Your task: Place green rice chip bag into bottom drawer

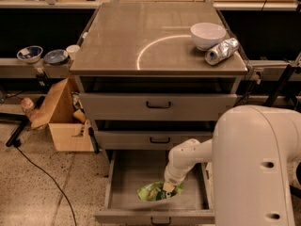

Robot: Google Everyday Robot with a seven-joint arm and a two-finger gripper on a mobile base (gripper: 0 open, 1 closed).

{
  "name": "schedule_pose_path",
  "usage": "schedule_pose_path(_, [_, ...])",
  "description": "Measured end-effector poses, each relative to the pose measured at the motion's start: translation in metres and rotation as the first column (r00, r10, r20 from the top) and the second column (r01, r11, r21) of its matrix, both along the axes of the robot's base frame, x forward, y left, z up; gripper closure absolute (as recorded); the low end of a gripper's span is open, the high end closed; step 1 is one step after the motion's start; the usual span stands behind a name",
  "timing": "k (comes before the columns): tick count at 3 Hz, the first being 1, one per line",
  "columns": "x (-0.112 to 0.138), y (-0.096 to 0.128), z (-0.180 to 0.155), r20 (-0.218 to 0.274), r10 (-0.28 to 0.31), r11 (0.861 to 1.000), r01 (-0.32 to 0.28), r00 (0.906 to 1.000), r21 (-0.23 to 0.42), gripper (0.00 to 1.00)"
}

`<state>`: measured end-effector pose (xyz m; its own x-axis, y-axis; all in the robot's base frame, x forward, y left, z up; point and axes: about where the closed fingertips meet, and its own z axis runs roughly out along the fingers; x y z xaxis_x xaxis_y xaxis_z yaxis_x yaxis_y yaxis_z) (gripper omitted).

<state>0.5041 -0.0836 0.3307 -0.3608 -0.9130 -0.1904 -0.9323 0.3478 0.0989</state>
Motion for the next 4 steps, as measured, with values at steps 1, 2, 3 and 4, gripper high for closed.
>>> schedule_pose_path(1, [0.000, -0.002, -0.002, 0.022, -0.021, 1.000, 0.021, 0.9995, -0.005, 1.00])
schedule_pose_path(2, [0.009, -0.013, -0.012, 0.047, -0.042, 0.999, 0.042, 0.9980, 0.001, 1.00])
schedule_pose_path(3, [0.024, -0.019, -0.028, 0.057, -0.038, 0.999, 0.038, 0.9976, 0.006, 1.00])
schedule_pose_path(4, [0.035, -0.020, -0.054, 0.026, -0.034, 0.999, 0.033, 0.9991, 0.013, 1.00])
